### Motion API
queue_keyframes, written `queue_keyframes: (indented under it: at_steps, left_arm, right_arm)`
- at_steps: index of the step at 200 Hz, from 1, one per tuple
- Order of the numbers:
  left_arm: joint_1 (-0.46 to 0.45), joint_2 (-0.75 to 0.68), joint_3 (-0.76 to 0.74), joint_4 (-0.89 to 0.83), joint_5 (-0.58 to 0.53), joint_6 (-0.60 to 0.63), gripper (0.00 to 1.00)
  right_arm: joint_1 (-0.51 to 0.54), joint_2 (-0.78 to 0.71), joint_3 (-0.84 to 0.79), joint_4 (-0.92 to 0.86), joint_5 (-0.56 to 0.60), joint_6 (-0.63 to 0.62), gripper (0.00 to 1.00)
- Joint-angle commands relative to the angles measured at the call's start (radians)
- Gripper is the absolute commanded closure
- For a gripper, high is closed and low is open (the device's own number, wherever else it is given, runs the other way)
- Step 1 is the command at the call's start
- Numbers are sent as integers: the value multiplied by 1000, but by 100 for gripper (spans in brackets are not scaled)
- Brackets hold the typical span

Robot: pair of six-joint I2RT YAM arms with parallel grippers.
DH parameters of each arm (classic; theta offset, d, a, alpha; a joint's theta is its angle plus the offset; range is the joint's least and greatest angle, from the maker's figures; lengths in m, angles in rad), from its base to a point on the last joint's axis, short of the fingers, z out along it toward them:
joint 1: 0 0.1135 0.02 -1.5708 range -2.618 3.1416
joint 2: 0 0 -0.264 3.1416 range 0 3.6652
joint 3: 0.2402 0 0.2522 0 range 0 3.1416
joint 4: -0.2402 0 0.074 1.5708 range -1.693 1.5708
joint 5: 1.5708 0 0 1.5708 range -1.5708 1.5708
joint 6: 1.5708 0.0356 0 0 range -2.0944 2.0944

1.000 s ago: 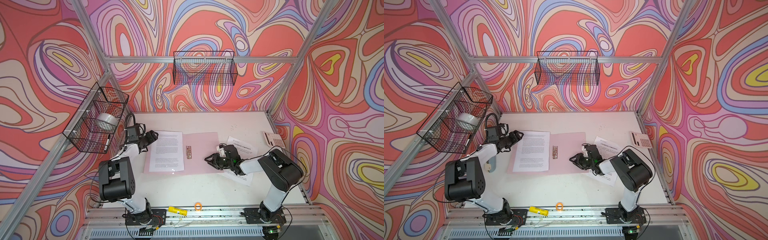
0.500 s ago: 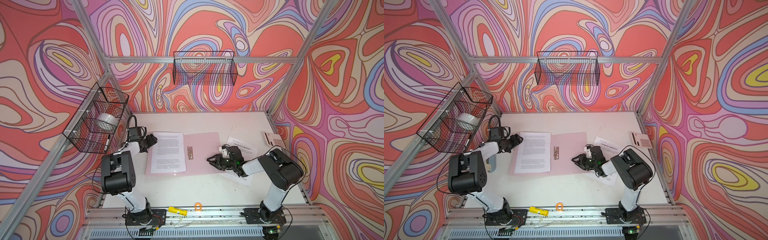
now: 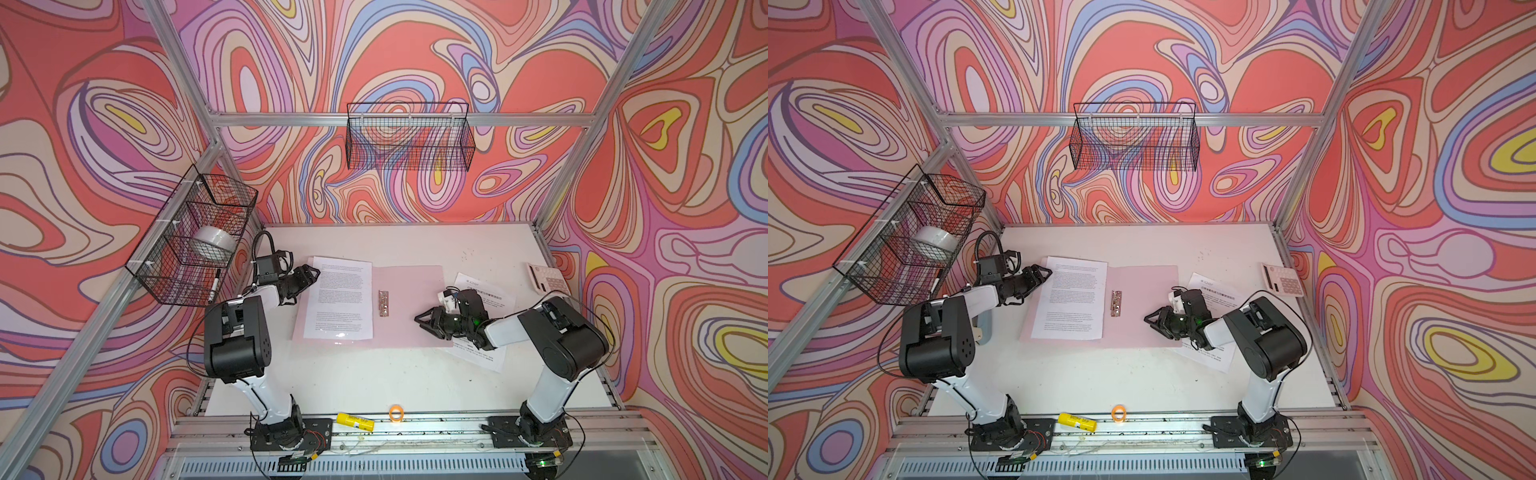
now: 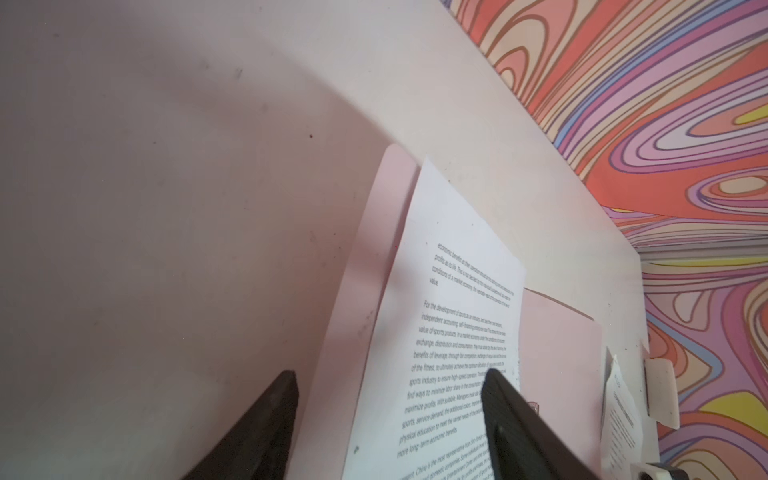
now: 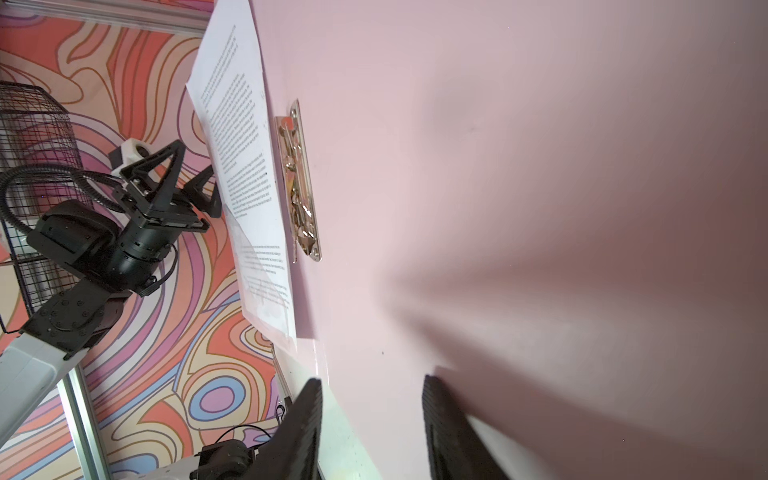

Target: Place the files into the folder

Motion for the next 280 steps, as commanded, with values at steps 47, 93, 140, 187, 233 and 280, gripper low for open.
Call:
queue_keyframes:
  at_steps: [47, 93, 140, 187, 233, 280]
  left_arm:
    - [-8, -23, -99, 173, 215, -70, 61]
    - [-9, -22, -113, 205, 231, -97, 80]
    - [-9, -31, -133, 244, 241, -132, 83]
    - [-8, -35, -161, 286, 239, -153, 81]
    - [-9, -29, -173, 302, 239, -158, 77]
    - [-8, -34, -188, 333, 235, -170, 66]
  right_arm:
    - [-4, 54, 36, -351, 92, -110, 57]
    - [-3, 43, 45, -373, 104, -122, 57]
    - [2, 31, 77, -394, 92, -145, 56]
    - [117, -66, 204, -474, 133, -159, 53]
    - [220, 2, 275, -427, 142, -100, 53]
    - [275, 112, 345, -374, 135, -60, 54]
